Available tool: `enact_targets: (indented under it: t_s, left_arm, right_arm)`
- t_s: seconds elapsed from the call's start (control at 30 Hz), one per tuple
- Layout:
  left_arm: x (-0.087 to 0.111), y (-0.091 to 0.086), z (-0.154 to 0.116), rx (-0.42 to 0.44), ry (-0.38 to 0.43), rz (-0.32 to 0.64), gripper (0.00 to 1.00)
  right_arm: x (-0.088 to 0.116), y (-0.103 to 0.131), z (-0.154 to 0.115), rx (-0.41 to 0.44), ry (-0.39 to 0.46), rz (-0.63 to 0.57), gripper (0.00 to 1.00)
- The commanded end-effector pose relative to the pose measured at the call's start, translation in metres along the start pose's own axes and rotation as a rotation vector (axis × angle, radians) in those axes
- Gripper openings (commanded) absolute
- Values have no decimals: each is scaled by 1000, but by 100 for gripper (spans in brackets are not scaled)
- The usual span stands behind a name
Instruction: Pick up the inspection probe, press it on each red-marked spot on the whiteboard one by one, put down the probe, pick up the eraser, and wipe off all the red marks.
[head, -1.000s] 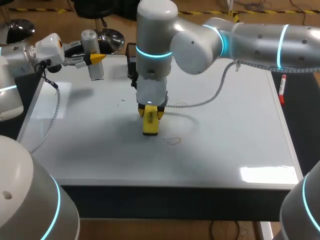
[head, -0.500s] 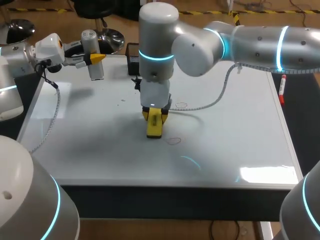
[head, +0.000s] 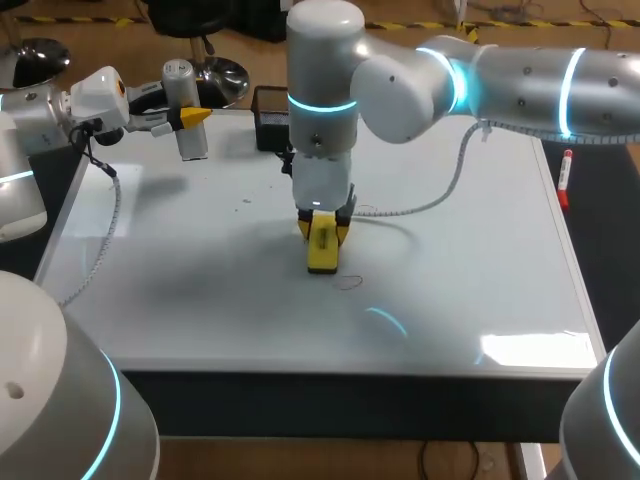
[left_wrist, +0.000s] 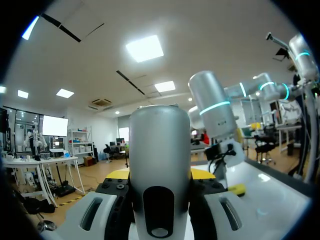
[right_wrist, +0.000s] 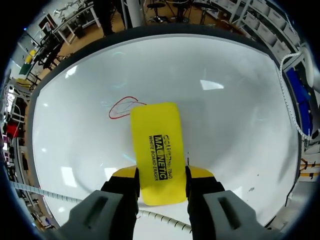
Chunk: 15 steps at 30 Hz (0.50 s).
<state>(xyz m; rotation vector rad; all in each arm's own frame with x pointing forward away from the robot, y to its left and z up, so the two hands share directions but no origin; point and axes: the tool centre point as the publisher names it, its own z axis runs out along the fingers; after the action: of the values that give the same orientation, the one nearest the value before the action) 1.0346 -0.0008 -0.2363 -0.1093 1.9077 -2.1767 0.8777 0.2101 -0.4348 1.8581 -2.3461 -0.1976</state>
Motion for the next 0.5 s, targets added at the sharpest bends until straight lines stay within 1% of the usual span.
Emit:
enact_targets:
  t_s: [0.03,0.17,0.27,0.37,0.5]
  left_arm:
    - [1,-1,0,0,-1,2,0]
    - [1,-1,0,0,-1,2,0]
    - [1,-1,0,0,-1,2,0]
    - [1,-1,0,0,-1,2,0]
    - [1,-1,0,0,-1,2,0]
  right_arm:
    - [12,-6,20,5,3,4,0]
    - [14,-7,15,18,-1,12,0]
    - [14,-6,3,42,-14,13,0]
    - [16,-5,-19,68,-28,1,0]
    - [19,-5,-56,103,-60,-26,0]
